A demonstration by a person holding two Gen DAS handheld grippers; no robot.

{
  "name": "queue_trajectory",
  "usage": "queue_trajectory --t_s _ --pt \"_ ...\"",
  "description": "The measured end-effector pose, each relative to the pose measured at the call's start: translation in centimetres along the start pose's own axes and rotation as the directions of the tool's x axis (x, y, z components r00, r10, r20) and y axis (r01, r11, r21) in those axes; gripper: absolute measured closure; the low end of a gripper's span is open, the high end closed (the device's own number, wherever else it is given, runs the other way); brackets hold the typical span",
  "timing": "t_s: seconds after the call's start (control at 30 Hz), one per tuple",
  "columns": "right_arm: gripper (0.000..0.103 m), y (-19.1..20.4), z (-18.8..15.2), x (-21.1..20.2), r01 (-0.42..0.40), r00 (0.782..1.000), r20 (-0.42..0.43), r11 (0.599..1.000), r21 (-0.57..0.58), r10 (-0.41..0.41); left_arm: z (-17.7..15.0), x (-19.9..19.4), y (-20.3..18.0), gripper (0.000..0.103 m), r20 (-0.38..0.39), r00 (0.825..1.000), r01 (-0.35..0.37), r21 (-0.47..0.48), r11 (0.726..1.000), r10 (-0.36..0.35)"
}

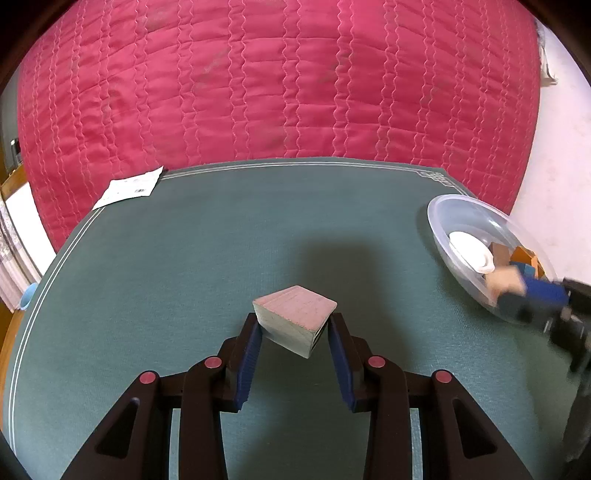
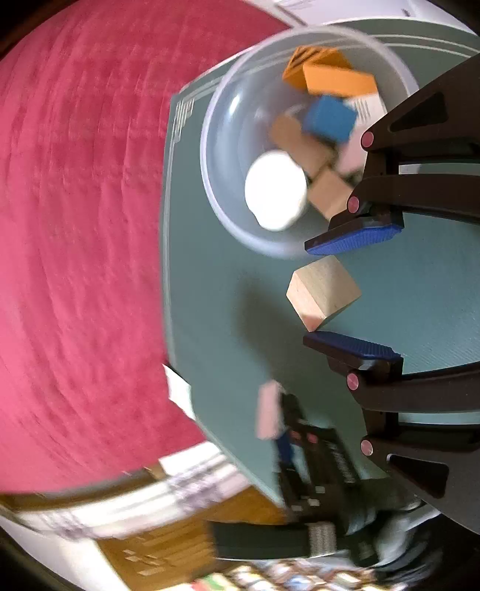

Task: Organize rigid objects
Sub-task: 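Carry the tan cube into the clear bowl and open the right tool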

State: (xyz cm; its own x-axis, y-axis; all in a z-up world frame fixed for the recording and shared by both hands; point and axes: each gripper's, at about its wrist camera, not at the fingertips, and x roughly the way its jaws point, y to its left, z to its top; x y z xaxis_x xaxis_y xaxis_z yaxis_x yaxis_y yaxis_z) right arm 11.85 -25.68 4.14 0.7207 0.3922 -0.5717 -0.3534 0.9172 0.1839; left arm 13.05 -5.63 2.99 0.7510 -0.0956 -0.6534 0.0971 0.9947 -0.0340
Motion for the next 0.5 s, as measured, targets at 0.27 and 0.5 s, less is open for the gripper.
queue_trajectory --t_s 0.27,0.5 --pt "0.059 -5.4 1.3 -2.7 0.042 0.992 0.108 0.974 0.224 -0.068 0.0 -0.2 -0.6 0.064 0.004 1.000 0.005 0.008 1.000 -0.005" --pt "0.059 -7.7 1.4 -4.3 0.054 0.981 0.159 0.944 0.325 -0.110 -0.1 -0.3 -0.9 0.064 0.008 1.000 0.009 0.013 1.000 -0.009"
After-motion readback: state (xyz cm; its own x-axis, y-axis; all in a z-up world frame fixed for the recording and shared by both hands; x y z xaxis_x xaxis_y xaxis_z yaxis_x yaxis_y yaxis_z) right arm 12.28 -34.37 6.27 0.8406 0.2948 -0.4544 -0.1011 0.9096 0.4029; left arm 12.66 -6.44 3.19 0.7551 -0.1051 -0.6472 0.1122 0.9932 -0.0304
